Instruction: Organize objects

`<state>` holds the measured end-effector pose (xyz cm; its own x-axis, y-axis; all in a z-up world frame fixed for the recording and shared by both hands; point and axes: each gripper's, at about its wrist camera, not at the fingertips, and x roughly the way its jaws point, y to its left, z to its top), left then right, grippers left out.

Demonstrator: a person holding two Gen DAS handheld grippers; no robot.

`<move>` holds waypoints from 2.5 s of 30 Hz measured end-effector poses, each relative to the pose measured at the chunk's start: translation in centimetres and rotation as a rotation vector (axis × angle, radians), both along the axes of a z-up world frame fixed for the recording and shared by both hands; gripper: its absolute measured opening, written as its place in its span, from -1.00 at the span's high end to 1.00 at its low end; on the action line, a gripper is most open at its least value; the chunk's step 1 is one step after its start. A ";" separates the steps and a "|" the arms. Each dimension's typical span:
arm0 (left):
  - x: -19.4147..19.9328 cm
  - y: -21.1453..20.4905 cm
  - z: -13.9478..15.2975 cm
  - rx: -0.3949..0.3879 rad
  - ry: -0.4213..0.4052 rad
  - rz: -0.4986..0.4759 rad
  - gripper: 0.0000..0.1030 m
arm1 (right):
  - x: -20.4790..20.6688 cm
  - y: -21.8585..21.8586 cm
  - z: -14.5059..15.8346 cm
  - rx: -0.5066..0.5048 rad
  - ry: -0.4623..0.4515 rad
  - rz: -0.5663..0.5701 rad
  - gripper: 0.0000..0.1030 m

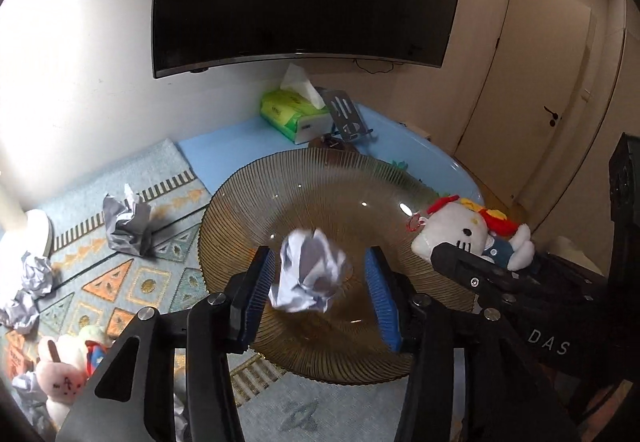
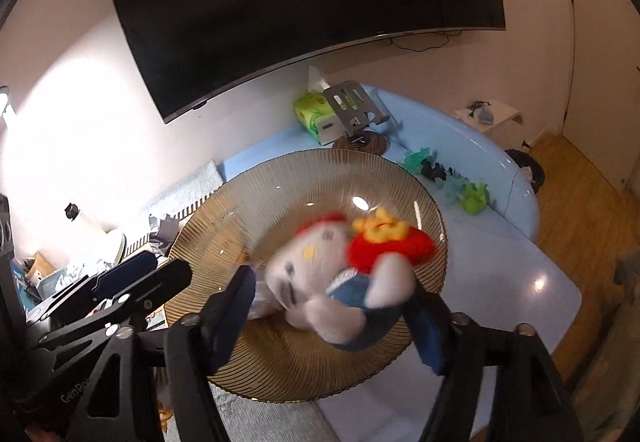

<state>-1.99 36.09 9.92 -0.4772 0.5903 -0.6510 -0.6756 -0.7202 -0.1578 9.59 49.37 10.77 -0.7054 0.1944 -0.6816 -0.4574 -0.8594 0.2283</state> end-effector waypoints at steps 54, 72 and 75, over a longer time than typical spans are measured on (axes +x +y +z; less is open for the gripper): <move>5.2 -40.7 -9.8 -0.243 0.003 0.705 -0.99 | -8.4 -32.2 -11.7 0.087 -0.072 0.599 -0.70; 4.9 -40.0 -10.6 -0.216 -0.065 0.605 0.51 | -9.0 -31.4 -12.2 -0.070 -0.071 0.692 0.22; 5.5 -39.9 -10.1 -0.188 -0.046 0.594 0.51 | -8.0 -32.1 -11.3 -0.033 -0.032 0.738 0.23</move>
